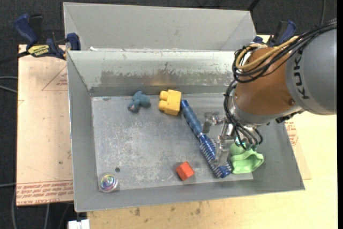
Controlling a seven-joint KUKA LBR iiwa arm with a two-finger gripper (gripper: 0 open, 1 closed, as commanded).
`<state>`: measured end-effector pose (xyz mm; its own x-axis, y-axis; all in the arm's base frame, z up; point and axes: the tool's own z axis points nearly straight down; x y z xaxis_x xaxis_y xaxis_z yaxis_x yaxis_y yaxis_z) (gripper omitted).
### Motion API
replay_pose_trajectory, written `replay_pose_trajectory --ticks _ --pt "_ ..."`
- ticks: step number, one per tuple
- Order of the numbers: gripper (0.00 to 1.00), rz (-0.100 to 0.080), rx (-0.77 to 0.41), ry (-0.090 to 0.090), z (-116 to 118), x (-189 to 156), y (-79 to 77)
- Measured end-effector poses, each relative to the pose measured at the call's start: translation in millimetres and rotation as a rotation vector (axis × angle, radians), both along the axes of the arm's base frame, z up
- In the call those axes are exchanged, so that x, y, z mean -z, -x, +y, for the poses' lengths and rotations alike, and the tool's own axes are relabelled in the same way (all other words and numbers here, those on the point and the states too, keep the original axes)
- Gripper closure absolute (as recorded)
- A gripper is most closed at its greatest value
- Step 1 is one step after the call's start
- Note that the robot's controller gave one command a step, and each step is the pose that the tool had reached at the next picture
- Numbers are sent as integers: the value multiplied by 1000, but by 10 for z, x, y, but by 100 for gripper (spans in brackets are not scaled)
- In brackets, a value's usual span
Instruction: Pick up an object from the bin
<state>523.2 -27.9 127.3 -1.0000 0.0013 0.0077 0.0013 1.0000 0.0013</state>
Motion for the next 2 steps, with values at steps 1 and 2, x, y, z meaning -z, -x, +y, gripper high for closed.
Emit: replay_pose_trajectory --ticks 1,2 --pt "0 -5 -222 -2 392 218 49" --pt "0 -14 -360 3 -606 -84 -83"
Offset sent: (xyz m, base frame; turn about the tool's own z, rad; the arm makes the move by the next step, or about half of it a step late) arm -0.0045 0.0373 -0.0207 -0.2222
